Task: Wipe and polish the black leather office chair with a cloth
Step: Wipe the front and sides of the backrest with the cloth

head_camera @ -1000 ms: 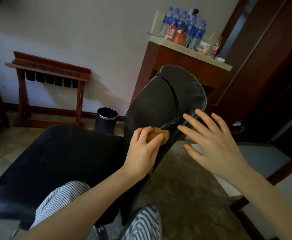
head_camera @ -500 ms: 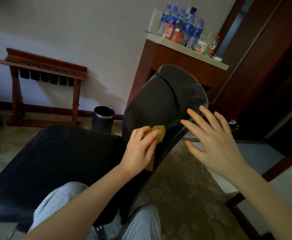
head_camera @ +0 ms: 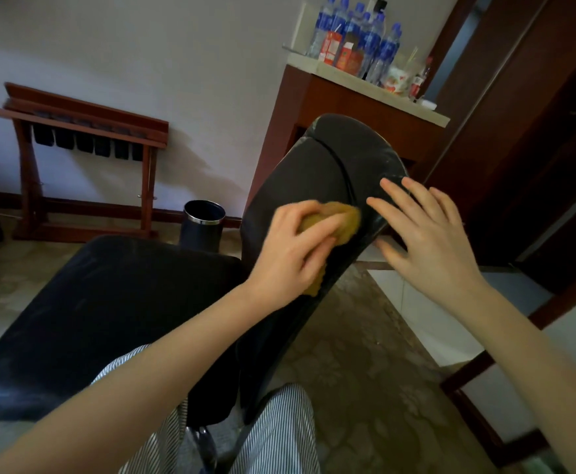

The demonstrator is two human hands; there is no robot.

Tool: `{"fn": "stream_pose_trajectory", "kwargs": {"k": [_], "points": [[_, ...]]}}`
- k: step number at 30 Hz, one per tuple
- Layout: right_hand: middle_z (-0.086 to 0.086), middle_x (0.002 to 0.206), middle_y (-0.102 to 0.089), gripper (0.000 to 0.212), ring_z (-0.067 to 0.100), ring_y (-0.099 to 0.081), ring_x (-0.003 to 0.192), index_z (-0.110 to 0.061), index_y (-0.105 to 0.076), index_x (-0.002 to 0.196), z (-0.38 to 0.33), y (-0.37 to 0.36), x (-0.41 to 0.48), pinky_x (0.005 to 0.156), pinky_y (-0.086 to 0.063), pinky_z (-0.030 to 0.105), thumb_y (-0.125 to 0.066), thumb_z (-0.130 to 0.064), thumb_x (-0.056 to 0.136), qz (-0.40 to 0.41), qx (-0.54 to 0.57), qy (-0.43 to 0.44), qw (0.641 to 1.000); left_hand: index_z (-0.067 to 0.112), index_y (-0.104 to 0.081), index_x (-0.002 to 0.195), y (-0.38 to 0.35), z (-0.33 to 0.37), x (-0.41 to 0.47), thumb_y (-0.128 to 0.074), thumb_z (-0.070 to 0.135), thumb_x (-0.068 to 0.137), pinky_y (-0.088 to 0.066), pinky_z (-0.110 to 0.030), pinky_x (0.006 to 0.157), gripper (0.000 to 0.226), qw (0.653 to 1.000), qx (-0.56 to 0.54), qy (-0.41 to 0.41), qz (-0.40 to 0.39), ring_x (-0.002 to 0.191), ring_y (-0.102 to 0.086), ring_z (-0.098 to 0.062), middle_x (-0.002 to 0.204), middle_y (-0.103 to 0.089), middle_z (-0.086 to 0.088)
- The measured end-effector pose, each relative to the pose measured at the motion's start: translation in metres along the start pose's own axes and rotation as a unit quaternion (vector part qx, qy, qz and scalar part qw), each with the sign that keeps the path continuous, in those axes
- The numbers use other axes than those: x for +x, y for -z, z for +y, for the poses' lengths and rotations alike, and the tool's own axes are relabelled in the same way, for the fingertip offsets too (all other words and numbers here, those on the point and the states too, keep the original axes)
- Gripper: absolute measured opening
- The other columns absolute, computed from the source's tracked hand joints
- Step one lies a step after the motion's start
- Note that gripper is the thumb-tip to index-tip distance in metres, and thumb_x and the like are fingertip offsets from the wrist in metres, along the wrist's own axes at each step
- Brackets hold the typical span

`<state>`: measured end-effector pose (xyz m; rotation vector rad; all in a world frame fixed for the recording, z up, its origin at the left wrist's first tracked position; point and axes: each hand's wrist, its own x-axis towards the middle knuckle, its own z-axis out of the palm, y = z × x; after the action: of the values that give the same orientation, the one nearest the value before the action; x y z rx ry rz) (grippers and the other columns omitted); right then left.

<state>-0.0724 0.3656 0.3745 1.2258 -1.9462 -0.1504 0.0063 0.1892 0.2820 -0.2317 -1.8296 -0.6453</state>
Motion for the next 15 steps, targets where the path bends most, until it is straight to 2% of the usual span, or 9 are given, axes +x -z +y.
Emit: {"fn": "stream_pose_trajectory", "kwargs": {"k": [2, 4, 5, 8, 10, 12, 15], "points": [[0.01, 0.142, -0.045, 0.051, 0.026, -0.03, 0.133, -0.013, -0.051, 0.131, 0.003, 0.0, 0.0, 0.108, -0.018, 0.042, -0.047, -0.029, 0.083, -0.006, -0.003, 0.008, 1.0, 0.014, -0.063, 0.117, -0.01, 0.006, 0.015, -0.055, 0.018, 0.091, -0.037, -0.033, 0.095, 0.028, 0.993, 0.036, -0.099, -0.056, 0.11, -0.044, -0.027, 0.12, -0.052, -0.014], [0.011, 0.143, -0.044, 0.052, 0.026, -0.028, 0.133, -0.013, -0.05, 0.132, 0.006, -0.002, -0.002, 0.108, -0.016, 0.041, -0.055, -0.022, 0.081, -0.011, 0.002, 0.008, 1.0, 0.015, -0.064, 0.117, -0.02, 0.005, 0.015, -0.054, 0.018, 0.091, -0.04, -0.037, 0.091, 0.028, 0.984, 0.064, -0.138, -0.095, 0.109, -0.043, -0.028, 0.117, -0.054, -0.019], [0.011, 0.143, -0.043, 0.053, 0.026, -0.028, 0.133, -0.013, -0.049, 0.133, 0.008, -0.003, -0.003, 0.108, -0.016, 0.041, -0.058, -0.021, 0.081, -0.009, 0.005, 0.006, 1.0, 0.016, -0.064, 0.116, -0.023, 0.002, 0.011, -0.053, 0.019, 0.091, -0.039, -0.036, 0.091, 0.028, 0.984, 0.065, -0.137, -0.095, 0.108, -0.042, -0.028, 0.117, -0.053, -0.02], [0.01, 0.142, -0.045, 0.05, 0.027, -0.031, 0.132, -0.014, -0.05, 0.132, 0.009, -0.006, -0.002, 0.106, -0.021, 0.042, -0.05, -0.032, 0.085, 0.008, 0.007, 0.011, 1.0, 0.021, -0.056, 0.118, -0.027, -0.008, -0.012, -0.052, 0.02, 0.091, -0.035, -0.034, 0.093, 0.027, 0.985, 0.072, -0.138, -0.08, 0.109, -0.04, -0.029, 0.119, -0.043, -0.014], [0.012, 0.14, -0.047, 0.05, 0.028, -0.032, 0.131, -0.012, -0.052, 0.129, 0.009, -0.008, 0.0, 0.105, -0.023, 0.042, -0.054, -0.03, 0.083, 0.014, 0.012, 0.014, 1.0, 0.024, -0.051, 0.118, -0.03, -0.017, -0.039, -0.051, 0.022, 0.09, -0.034, -0.035, 0.095, 0.028, 0.982, 0.091, -0.14, -0.088, 0.11, -0.04, -0.03, 0.119, -0.039, -0.012], [0.013, 0.137, -0.05, 0.049, 0.029, -0.033, 0.129, -0.011, -0.054, 0.127, 0.009, -0.01, 0.001, 0.104, -0.025, 0.044, -0.058, -0.027, 0.081, 0.024, 0.016, 0.016, 0.999, 0.026, -0.05, 0.117, -0.033, -0.026, -0.073, -0.046, 0.025, 0.094, -0.037, -0.039, 0.095, 0.023, 0.98, 0.109, -0.13, -0.101, 0.108, -0.043, -0.032, 0.118, -0.04, -0.012], [0.013, 0.135, -0.051, 0.047, 0.03, -0.034, 0.128, -0.01, -0.055, 0.126, 0.01, -0.011, 0.001, 0.102, -0.03, 0.047, -0.055, -0.028, 0.082, 0.03, 0.013, 0.016, 0.999, 0.027, -0.051, 0.116, -0.034, -0.039, -0.121, -0.037, 0.027, 0.099, -0.048, -0.044, 0.087, 0.022, 0.974, 0.13, -0.128, -0.133, 0.103, -0.052, -0.033, 0.115, -0.044, -0.01]]}}
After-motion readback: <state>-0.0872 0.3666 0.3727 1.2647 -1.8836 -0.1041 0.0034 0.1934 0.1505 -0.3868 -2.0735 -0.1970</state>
